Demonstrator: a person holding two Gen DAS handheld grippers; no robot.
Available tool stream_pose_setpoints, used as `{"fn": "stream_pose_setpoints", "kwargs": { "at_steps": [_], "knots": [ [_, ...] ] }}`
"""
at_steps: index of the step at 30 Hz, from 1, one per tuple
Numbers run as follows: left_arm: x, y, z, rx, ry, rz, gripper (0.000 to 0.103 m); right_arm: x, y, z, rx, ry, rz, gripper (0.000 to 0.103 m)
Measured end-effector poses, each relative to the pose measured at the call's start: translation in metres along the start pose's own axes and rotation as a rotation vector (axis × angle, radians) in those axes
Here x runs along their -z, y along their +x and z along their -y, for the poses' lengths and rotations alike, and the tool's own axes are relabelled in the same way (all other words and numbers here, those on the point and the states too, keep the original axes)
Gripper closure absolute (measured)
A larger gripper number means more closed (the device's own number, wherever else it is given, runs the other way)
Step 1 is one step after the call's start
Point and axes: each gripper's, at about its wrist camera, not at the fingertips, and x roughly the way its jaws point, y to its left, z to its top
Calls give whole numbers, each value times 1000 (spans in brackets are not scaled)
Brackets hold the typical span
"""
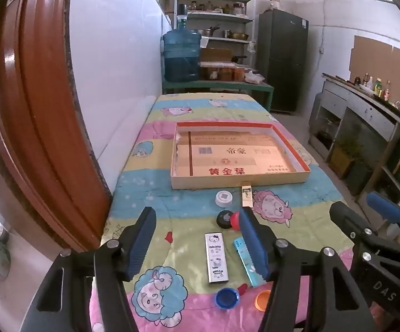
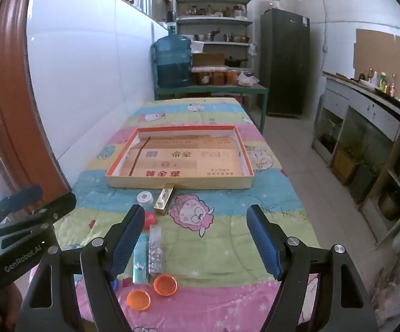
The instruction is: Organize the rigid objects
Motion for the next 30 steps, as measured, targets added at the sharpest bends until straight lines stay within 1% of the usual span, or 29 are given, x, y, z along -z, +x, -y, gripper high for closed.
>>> {"fn": "stream_pose_setpoints", "kwargs": {
  "at_steps": [2, 4, 6, 9, 10, 12, 30],
  "knots": [
    [0, 0, -1, 8, -5, 1, 42, 0, 0, -1, 3, -3, -1, 26],
    [3, -3, -2, 15, -5, 3, 44, 1, 1, -2, 6, -5, -2, 26],
    [6, -2, 0, 6, -4, 5, 46, 1, 3, -2, 4, -3, -8, 26],
    [7, -4, 3, -12, 2, 5, 46, 2, 4, 2, 2, 2, -13, 26],
    [8, -3, 3, -15, 1, 3, 46, 4, 1, -6, 1, -4, -7, 26],
    [9, 0, 0, -21, -5, -2, 46, 4, 1, -5, 3, -6, -8, 26],
    [11, 4, 0, -2, -19, -12, 46, 7, 8, -7, -7, -25, -26, 26]
  ]
}}
